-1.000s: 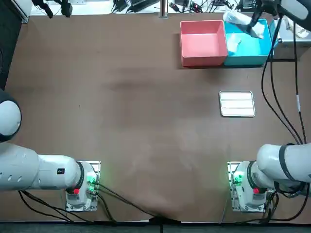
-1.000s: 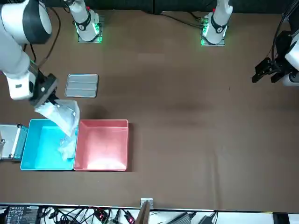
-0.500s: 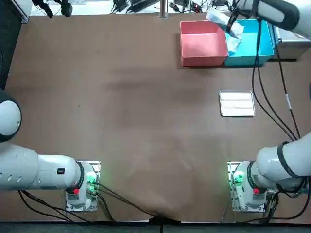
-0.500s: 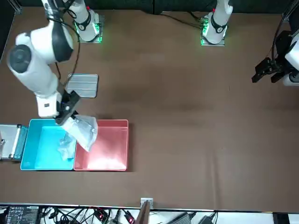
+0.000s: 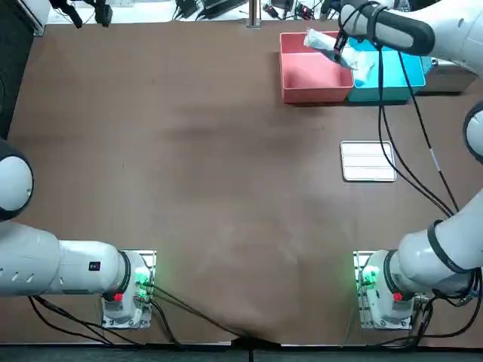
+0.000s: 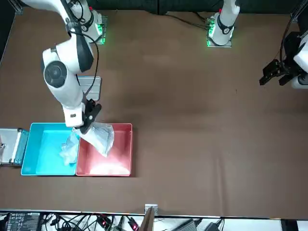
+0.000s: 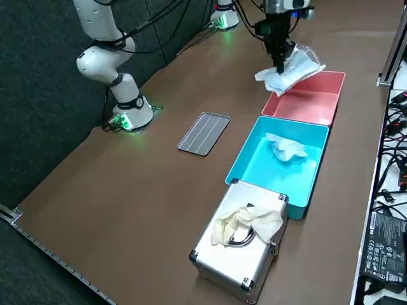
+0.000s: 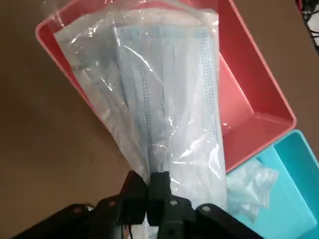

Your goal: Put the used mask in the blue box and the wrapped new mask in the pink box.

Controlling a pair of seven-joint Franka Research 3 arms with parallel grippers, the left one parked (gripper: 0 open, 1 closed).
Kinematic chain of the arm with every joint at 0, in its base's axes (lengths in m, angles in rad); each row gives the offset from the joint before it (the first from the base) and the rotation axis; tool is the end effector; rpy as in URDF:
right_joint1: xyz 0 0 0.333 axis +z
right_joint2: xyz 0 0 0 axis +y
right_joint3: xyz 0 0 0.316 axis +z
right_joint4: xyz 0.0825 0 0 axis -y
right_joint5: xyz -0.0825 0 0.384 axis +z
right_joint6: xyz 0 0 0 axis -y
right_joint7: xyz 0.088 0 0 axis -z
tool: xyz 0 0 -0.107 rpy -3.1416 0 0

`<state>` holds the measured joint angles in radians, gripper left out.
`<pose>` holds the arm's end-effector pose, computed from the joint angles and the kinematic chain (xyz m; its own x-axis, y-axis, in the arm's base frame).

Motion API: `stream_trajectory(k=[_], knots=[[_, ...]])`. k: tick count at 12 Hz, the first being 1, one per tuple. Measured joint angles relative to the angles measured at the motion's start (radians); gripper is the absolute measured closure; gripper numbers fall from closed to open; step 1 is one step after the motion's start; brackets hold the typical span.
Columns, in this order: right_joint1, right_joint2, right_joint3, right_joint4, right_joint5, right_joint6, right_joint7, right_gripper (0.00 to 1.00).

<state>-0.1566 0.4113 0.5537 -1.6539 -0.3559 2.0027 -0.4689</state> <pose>0.6297 0.1974 0.4020 0.5606 0.8266 -0.0493 0.8262 -0.5544 0.0999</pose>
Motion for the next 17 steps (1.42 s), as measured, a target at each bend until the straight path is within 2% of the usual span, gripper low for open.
stream_trajectory(k=[3, 8, 13, 15, 16, 17], knots=[[0.029, 0.080, 0.001, 0.047, -0.050, 0.011, 0.000, 0.93], [0.042, 0.140, 0.002, 0.074, -0.120, 0.064, 0.000, 0.92], [0.038, 0.225, -0.001, 0.075, -0.135, 0.179, 0.000, 0.89], [0.034, 0.255, -0.001, 0.076, -0.137, 0.198, 0.000, 0.82], [0.032, 0.265, -0.001, 0.076, -0.137, 0.206, 0.000, 0.81], [0.031, 0.272, -0.001, 0.078, -0.137, 0.215, 0.001, 0.74]])
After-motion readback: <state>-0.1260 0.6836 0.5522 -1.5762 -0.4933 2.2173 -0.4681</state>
